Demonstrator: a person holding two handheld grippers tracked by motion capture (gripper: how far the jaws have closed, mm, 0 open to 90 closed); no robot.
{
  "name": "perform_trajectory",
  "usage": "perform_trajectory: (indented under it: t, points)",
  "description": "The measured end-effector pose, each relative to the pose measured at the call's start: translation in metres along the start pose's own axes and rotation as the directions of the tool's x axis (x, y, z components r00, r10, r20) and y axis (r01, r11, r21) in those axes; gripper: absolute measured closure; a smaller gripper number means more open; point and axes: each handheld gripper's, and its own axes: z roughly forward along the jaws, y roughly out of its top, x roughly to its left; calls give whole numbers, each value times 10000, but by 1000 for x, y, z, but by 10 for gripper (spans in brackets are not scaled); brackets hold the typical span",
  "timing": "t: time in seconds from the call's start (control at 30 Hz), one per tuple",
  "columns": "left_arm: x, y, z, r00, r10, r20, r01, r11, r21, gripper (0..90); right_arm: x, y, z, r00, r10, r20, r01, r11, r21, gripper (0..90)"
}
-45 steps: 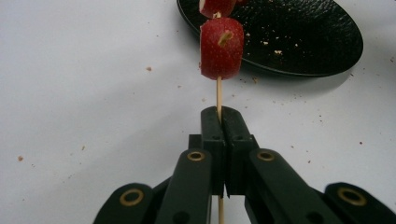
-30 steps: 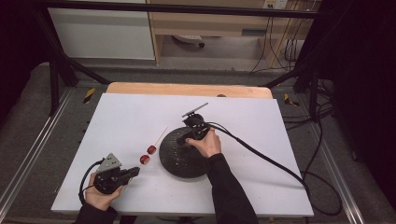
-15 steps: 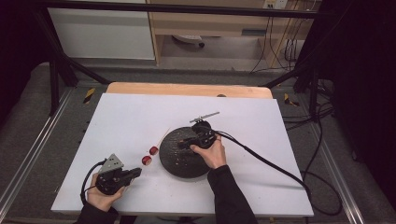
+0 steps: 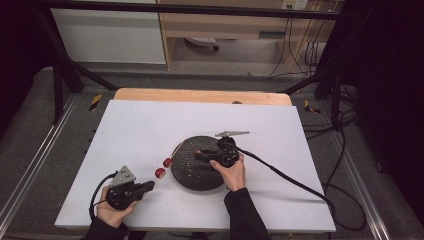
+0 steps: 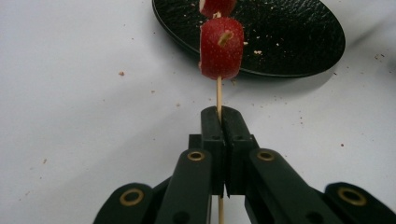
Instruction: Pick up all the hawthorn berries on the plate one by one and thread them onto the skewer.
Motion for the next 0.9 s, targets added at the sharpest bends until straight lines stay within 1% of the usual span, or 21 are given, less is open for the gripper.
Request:
perform_trajectory:
  t: [0.17,0.2,0.3,0.47,0.53,0.6,0.73,0.9]
  points:
    - [-3,1,2,10000,-7,-5,7,10000,-25,885,-2,-7,-6,9990,418,-181,-431,9958,-802,622]
    - [-3,1,2,10000,-23,9,24,10000,-25,886,-3,-9,-6,9985,487,-264,-511,9938,-983,623]
    - [-5,1,3,10000,-46,6,46,10000,-65,885,-5,-13,-8,9976,617,-307,-654,9882,-1385,623]
    - [-10,2,6,10000,-74,53,74,9999,-102,885,-7,-18,-11,9952,879,-424,-944,9773,-1898,623]
    - [-12,3,8,10000,-11,64,11,10000,-75,885,-7,-18,-12,9951,892,-425,-961,9738,-2063,623]
    - [-14,3,9,10000,-52,73,53,9999,-116,885,-6,-18,-13,9950,899,-439,-975,9703,-2212,623]
    - [-17,3,11,9999,-31,98,33,9999,-138,885,-4,-18,-13,9944,950,-468,-1040,9588,-2642,624]
    - [-19,4,11,9999,-126,92,128,9996,-245,885,-3,-17,-15,9936,988,-545,-1109,9445,-3092,624]
